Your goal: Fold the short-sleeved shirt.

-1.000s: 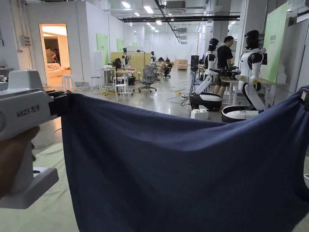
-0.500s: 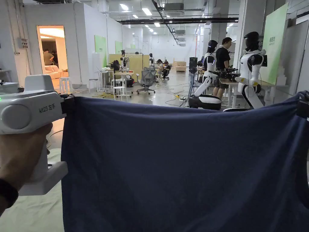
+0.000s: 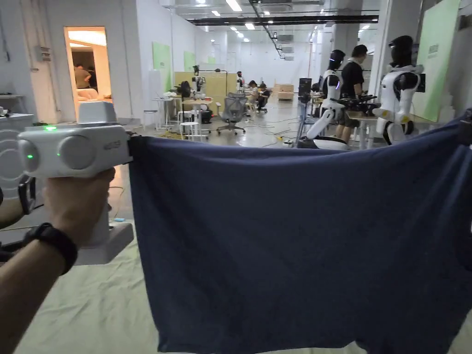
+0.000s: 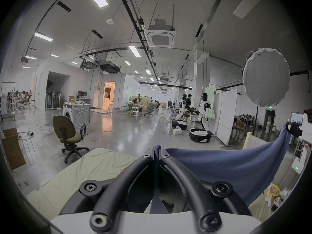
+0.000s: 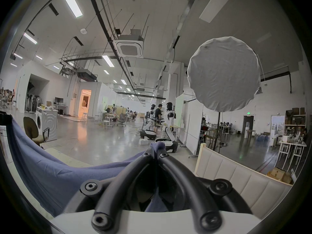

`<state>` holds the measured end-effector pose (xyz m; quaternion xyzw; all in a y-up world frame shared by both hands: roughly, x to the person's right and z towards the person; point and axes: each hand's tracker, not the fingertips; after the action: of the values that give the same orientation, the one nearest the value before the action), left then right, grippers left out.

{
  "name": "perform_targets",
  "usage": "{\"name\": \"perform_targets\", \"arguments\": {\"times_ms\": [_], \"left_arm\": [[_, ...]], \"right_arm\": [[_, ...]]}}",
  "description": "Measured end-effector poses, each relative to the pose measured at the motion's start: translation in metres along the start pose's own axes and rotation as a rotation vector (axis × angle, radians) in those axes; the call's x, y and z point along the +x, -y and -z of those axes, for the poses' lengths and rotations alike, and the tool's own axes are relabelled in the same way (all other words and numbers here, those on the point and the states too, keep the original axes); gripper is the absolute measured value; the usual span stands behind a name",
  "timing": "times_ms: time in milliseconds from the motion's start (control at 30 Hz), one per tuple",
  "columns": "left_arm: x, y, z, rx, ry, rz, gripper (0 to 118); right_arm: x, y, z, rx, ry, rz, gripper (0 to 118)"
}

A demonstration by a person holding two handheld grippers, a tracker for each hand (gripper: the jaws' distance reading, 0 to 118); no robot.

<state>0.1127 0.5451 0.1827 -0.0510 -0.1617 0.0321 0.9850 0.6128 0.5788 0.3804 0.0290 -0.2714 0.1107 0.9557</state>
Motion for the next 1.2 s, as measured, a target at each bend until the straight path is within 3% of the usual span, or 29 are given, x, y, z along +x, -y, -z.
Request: {"name": "perform_targets", "arguments": {"times_ms": [400,867,1067,1100,1200], "left_arm": [[0.004,0.047,0.021,-0.08,0.024,-0.034,4],[-0.005,0.159,-0.019,-0.214,0.099,-0.095,4],[-0.018,0.223,-0.09,-0.202,0.156,-0.134,4],[-0.023,0.237,-0.105,-0.199,0.128,-0.222,4],[-0.031,0.287,-0.167,-0.206,0.157,-0.253,4]], "right_arm": [[-0.011,0.06,0.012,-0.091,-0.006,0.049,3],[0.004,0.161,-0.06,-0.211,-0.096,0.079,3],[0.017,0.228,-0.146,-0.262,-0.148,0.165,3],[0.017,0.239,-0.167,-0.264,-0.152,0.188,3],[0.024,0.278,-0.23,-0.309,-0.153,0.313,3]]}}
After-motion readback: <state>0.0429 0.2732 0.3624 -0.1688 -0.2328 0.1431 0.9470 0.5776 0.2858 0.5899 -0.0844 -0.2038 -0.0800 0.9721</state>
